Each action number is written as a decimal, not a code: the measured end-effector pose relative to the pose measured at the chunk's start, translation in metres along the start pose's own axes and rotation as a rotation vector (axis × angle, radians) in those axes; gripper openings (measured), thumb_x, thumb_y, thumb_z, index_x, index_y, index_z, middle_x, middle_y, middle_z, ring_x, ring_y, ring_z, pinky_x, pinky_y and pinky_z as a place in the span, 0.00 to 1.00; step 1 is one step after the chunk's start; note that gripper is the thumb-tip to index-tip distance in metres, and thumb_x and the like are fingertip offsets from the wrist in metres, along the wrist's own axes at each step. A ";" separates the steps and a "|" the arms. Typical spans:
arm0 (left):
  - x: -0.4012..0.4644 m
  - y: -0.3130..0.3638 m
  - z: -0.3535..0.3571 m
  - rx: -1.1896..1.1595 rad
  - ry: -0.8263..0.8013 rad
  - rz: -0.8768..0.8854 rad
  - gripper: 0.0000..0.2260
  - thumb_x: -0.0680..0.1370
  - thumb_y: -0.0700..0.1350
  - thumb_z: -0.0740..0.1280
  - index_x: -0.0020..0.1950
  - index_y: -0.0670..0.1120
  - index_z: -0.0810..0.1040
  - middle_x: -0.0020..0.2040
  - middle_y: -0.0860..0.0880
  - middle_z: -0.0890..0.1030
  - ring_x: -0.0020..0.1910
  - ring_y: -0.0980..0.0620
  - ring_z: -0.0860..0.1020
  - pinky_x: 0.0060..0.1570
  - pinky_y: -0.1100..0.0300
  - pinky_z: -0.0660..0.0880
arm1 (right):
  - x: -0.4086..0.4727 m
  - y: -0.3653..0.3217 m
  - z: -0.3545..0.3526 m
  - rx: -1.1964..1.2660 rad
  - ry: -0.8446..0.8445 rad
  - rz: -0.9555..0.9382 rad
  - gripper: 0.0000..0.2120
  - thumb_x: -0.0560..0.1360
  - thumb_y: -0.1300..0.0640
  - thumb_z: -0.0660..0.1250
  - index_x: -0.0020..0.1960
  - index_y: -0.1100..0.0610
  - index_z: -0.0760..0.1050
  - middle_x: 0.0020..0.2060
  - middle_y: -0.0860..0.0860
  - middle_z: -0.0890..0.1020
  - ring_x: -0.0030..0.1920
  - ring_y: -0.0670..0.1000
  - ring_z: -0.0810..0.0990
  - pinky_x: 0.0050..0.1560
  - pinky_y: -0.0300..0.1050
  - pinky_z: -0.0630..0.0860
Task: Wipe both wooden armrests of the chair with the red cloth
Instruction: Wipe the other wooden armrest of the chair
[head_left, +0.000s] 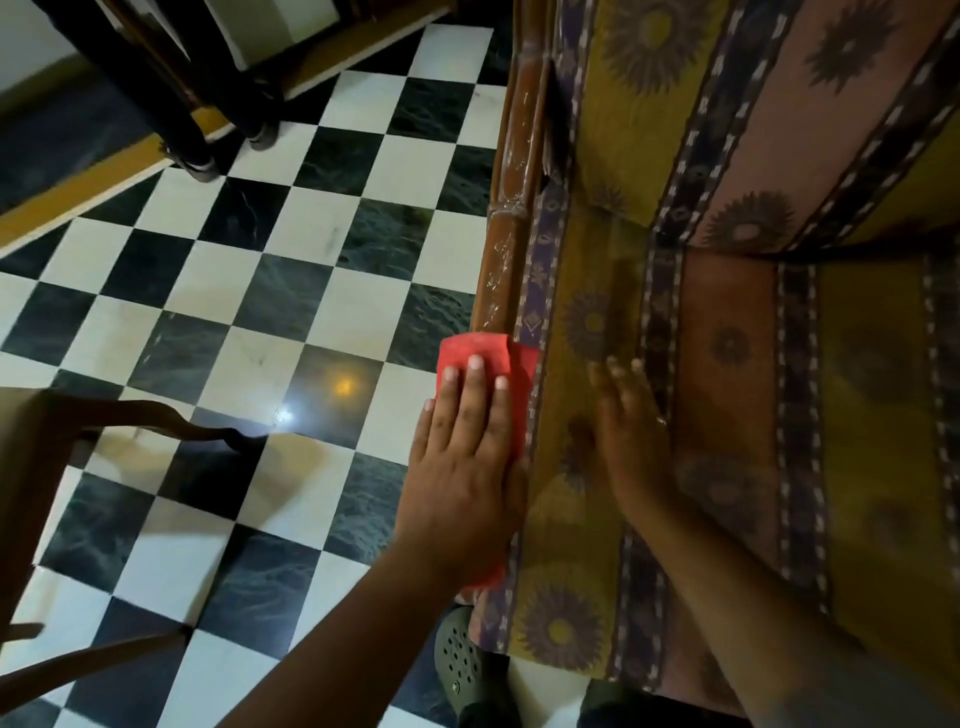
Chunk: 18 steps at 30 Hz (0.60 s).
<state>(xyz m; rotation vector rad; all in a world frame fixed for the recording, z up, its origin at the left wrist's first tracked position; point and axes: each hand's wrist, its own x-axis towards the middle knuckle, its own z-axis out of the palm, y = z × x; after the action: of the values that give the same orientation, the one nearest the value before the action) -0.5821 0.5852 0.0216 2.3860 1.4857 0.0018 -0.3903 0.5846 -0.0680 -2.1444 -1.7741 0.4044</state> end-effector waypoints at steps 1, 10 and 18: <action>0.000 0.000 0.001 0.002 0.027 -0.004 0.31 0.84 0.57 0.52 0.80 0.48 0.41 0.81 0.44 0.39 0.80 0.44 0.37 0.78 0.44 0.43 | 0.005 0.012 0.011 -0.098 -0.104 -0.053 0.30 0.79 0.50 0.66 0.77 0.59 0.61 0.77 0.62 0.62 0.77 0.67 0.57 0.73 0.67 0.61; 0.028 -0.005 0.001 0.004 0.068 0.106 0.30 0.84 0.57 0.47 0.80 0.41 0.50 0.81 0.39 0.48 0.80 0.37 0.44 0.76 0.37 0.53 | -0.003 0.053 0.059 -0.258 -0.157 -0.182 0.42 0.76 0.28 0.53 0.80 0.55 0.55 0.80 0.57 0.54 0.80 0.61 0.50 0.76 0.66 0.50; 0.120 -0.011 -0.015 0.073 0.109 0.075 0.31 0.81 0.57 0.43 0.81 0.44 0.46 0.82 0.42 0.45 0.81 0.42 0.41 0.78 0.42 0.46 | 0.000 0.050 0.058 -0.277 -0.193 -0.156 0.43 0.76 0.27 0.47 0.81 0.53 0.49 0.81 0.55 0.48 0.80 0.59 0.47 0.77 0.64 0.48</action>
<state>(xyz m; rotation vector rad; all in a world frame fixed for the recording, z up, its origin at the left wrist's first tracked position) -0.5398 0.6982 0.0120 2.5353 1.4665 0.0978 -0.3699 0.5801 -0.1413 -2.1865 -2.2037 0.3533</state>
